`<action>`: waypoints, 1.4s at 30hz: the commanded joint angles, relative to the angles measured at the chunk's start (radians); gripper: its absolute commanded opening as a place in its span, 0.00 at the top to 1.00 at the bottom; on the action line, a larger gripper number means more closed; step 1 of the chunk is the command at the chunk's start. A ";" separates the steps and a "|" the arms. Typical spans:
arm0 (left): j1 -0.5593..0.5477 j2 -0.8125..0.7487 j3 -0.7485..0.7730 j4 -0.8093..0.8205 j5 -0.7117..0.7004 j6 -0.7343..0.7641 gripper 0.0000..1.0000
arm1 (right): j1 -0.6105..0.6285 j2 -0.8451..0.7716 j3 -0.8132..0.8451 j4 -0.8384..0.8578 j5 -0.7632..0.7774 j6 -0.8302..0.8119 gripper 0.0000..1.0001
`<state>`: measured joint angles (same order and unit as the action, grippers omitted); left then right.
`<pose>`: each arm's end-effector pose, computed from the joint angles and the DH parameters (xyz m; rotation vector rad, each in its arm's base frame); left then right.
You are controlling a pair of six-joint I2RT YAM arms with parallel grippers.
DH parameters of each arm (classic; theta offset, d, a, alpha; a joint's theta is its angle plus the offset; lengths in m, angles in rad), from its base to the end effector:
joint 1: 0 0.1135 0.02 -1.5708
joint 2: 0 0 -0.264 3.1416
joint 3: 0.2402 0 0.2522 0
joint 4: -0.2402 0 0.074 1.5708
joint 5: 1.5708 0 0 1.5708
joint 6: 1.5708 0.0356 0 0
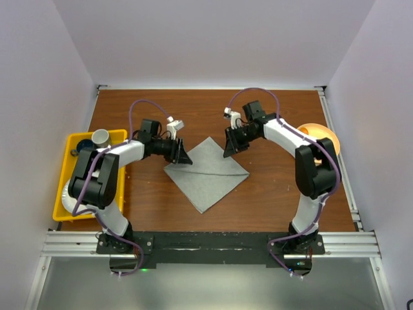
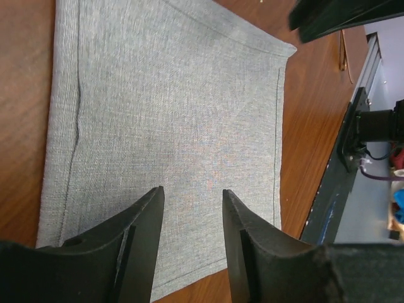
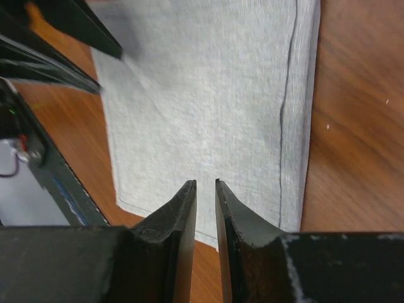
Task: Fold the napkin into a case and place the utensils inside
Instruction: Pick up the upper triangle-folded napkin from the center of the board.
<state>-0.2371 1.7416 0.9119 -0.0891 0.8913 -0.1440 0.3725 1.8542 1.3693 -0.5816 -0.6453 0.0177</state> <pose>0.3172 -0.1051 0.1568 0.4950 2.3608 -1.2694 0.3536 0.1612 0.2162 -0.6807 2.5252 0.9848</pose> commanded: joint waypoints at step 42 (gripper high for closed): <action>-0.166 0.363 0.532 -0.153 -0.134 0.400 0.48 | -0.081 0.114 0.056 0.203 -0.007 0.054 0.19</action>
<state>-0.3817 2.0865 1.3926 -0.2913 0.7288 0.2459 0.2802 1.9263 1.3659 -0.3965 -0.7048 0.1207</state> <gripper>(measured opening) 0.548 0.780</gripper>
